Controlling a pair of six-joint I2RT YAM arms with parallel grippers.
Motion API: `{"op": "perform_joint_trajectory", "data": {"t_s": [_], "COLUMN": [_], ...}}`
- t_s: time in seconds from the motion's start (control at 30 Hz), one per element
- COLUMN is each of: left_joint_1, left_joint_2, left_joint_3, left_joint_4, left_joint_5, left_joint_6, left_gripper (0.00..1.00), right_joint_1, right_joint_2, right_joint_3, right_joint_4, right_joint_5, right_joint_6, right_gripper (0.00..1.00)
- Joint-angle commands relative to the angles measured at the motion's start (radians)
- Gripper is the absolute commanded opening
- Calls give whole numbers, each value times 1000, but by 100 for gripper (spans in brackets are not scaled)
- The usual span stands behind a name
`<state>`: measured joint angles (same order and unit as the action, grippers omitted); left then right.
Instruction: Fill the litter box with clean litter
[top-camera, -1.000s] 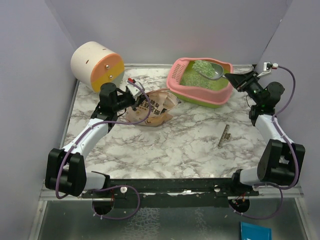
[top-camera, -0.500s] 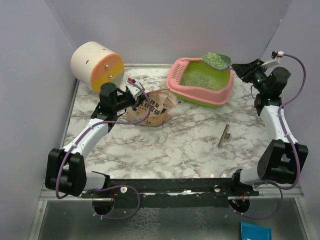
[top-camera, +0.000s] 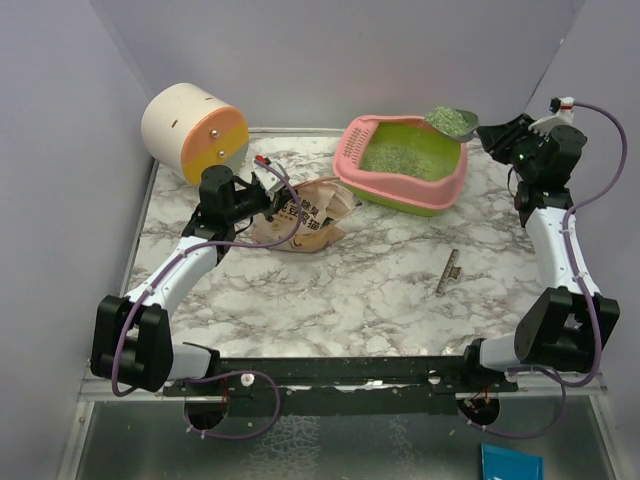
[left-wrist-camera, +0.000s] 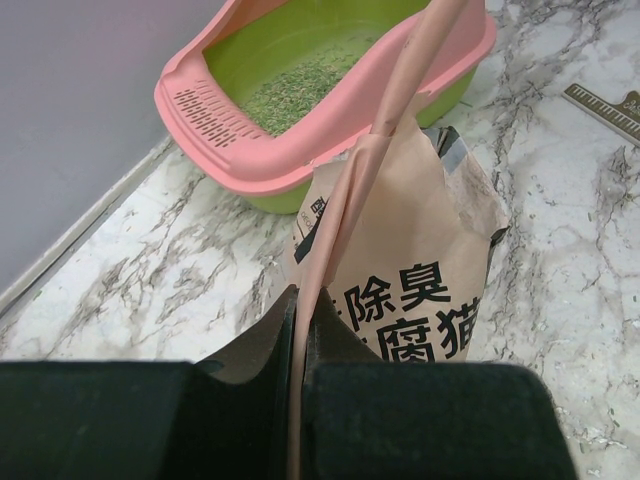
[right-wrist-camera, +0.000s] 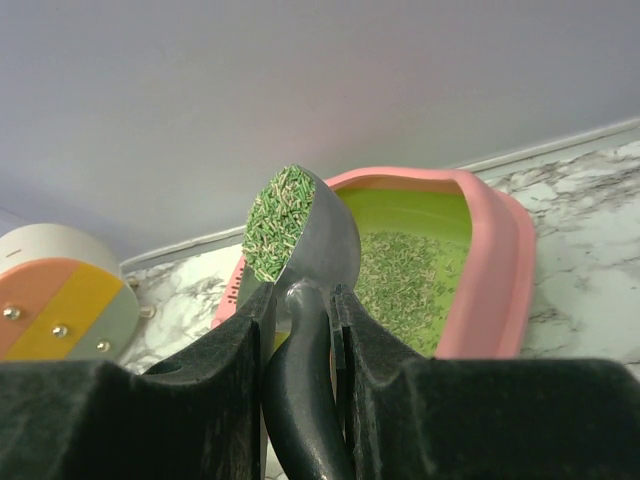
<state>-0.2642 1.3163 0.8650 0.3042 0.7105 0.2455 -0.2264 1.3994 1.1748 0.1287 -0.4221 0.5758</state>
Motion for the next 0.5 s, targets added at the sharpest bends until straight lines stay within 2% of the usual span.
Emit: {"op": "perform_joint_trajectory", "data": {"t_s": [0.0,0.47], "left_joint_1": [-13,-16], "left_joint_2": [1,10], "left_joint_3": [14,17], "left_joint_4": [78,80], "left_joint_5": [53,54], "left_joint_6": [-24,-30], "left_gripper": [0,0], "right_joint_1": [-1,1], "right_joint_2": [-81,-118], "right_joint_3": [65,176], "right_joint_4": [-11,-182], "right_joint_5": [83,122], "right_joint_6": [-65,-192], "right_gripper": [1,1]}}
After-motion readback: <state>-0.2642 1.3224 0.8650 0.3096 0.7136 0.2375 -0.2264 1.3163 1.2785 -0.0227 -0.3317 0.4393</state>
